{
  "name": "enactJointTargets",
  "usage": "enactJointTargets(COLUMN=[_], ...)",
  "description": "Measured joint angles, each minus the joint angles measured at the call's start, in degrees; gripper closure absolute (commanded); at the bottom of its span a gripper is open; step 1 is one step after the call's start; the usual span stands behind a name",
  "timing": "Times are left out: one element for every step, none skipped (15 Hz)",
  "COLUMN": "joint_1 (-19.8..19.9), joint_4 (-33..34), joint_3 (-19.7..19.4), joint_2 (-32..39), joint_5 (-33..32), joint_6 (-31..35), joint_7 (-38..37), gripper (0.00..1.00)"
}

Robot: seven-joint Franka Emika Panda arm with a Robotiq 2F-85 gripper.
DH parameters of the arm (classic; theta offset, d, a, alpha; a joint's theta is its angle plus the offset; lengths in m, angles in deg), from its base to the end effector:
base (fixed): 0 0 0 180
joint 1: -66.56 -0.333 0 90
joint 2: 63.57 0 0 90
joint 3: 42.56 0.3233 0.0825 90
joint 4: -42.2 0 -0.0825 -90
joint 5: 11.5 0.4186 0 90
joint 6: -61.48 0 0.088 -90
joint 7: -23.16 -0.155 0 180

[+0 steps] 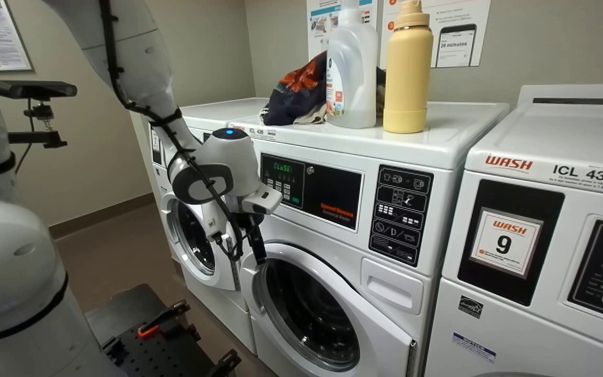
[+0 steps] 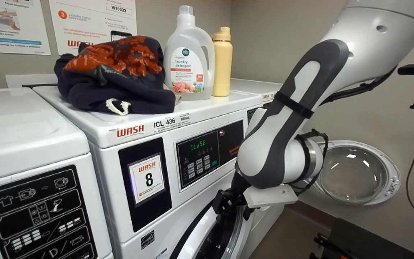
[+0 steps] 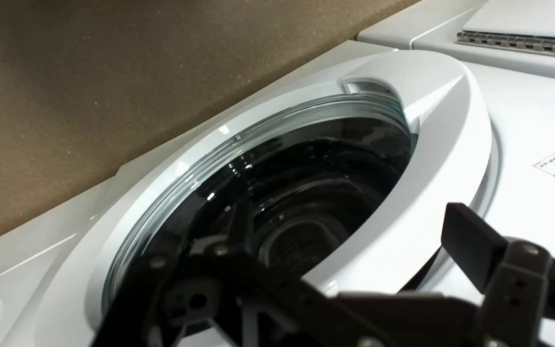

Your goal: Open the middle washing machine door

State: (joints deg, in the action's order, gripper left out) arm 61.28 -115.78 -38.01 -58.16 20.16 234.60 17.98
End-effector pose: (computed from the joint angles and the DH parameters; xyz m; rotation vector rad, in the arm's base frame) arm 0.4143 0.0365 0.1286 -2.9152 0.6877 -0.2177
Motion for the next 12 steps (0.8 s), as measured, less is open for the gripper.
enactJointTargets(joint_1=[0.0, 0.0, 0.1, 0.1, 0.2, 0.3, 0.4, 0.6, 0.8, 1.2, 1.6, 2.2], joint_4=[0.1, 0.4, 0.7, 1.0, 1.4, 1.8, 2.2, 2.7, 3.1, 3.5, 4.0, 4.5], joint_3=[0.8, 1.6, 2.4, 3.3, 4.2, 5.1, 6.0, 6.9, 7.7, 8.5, 9.3, 10.0], joint_2=[0.9, 1.7, 2.4, 3.0, 3.5, 3.9, 4.4, 4.9, 5.5, 6.3, 7.1, 8.1], joint_5=[2.1, 4.0, 6.0, 7.9, 9.7, 11.3, 12.7, 13.9, 14.9, 15.7, 16.3, 16.6], joint_6=[1.4, 2.7, 3.6, 4.5, 5.3, 6.1, 6.8, 7.8, 8.8, 9.7, 10.8, 11.9], joint_7=[0.0, 0.0, 0.1, 0.1, 0.1, 0.1, 0.1, 0.1, 0.2, 0.2, 0.2, 0.2], gripper=[0.0, 0.0, 0.0, 0.0, 0.0, 0.0, 0.0, 0.0, 0.0, 0.0, 0.0, 0.0])
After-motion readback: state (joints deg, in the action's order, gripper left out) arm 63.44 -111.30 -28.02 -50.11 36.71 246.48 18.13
